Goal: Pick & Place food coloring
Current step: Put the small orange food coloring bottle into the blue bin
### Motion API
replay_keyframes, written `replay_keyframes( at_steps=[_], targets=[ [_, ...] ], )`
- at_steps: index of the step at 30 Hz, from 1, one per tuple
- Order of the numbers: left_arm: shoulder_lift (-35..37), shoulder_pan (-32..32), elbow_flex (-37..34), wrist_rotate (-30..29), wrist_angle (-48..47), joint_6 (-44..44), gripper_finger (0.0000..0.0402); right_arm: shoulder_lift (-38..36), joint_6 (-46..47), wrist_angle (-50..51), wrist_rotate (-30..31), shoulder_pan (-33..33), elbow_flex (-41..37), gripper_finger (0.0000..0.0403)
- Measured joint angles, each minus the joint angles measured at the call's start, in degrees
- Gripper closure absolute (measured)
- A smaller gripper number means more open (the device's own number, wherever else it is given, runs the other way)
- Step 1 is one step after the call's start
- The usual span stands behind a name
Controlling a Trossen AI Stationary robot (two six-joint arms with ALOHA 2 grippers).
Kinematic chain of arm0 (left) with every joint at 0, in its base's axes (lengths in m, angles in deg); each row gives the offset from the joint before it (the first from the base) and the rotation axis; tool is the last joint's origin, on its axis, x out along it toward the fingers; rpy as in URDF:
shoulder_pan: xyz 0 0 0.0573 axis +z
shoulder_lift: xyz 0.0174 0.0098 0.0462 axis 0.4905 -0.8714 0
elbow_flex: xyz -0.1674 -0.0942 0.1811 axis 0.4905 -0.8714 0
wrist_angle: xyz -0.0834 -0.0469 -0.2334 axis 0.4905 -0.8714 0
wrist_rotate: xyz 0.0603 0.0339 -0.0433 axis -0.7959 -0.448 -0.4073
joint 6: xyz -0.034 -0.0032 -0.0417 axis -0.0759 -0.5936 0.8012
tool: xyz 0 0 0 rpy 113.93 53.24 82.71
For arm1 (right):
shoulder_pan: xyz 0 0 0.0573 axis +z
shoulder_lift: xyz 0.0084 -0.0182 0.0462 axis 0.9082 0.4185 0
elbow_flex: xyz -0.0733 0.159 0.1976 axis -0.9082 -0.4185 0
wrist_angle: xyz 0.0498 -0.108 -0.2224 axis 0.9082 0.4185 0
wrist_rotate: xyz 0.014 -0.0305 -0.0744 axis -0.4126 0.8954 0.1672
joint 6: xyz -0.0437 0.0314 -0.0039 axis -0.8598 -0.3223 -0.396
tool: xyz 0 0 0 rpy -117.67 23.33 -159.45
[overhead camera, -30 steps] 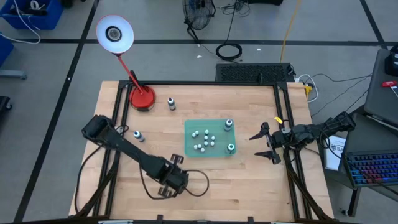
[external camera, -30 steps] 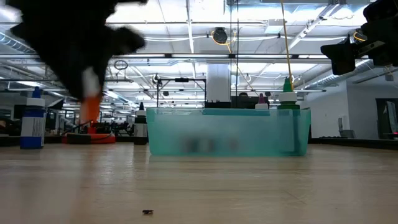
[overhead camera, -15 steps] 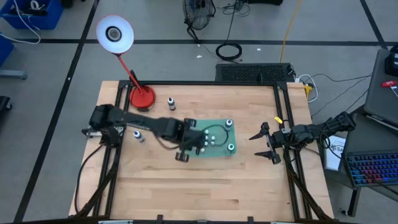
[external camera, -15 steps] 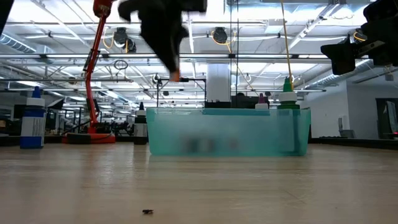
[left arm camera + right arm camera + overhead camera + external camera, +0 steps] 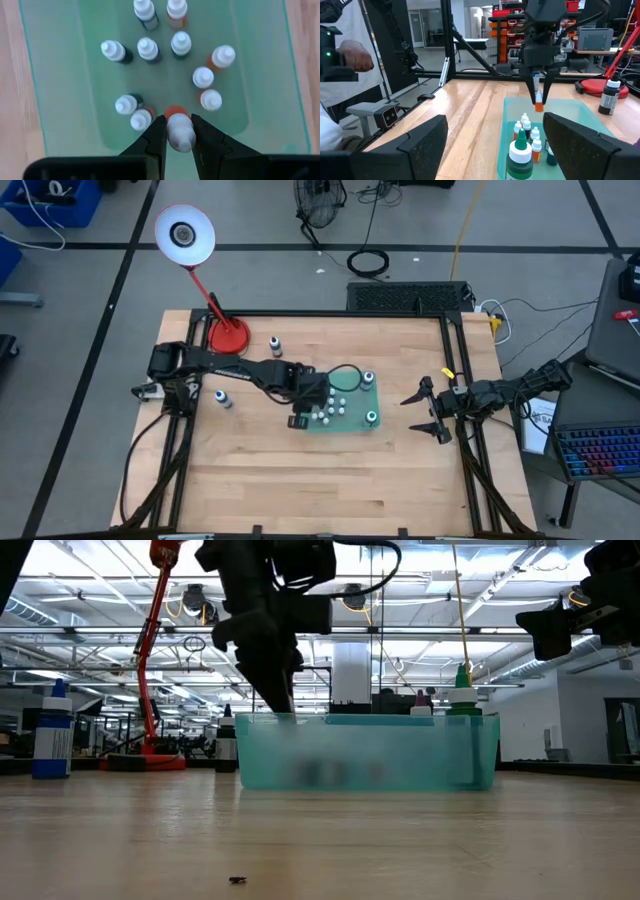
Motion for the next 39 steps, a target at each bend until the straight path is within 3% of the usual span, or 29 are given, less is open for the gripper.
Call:
replay_keyframes(
  at_steps=[17, 39],
  targets=[
    [0.00, 0.14, -6.43, 3.50, 7.78, 1.18, 0.0334, 0.00, 0.00, 0.00, -0.02, -0.01, 0.01, 0.0089],
    [-0.02, 0.14, -6.73, 4.39, 8.63, 1.69, 0.0334, 0.00, 0.00, 0.00, -0.01, 0.00, 0.00, 0.0089]
  ],
)
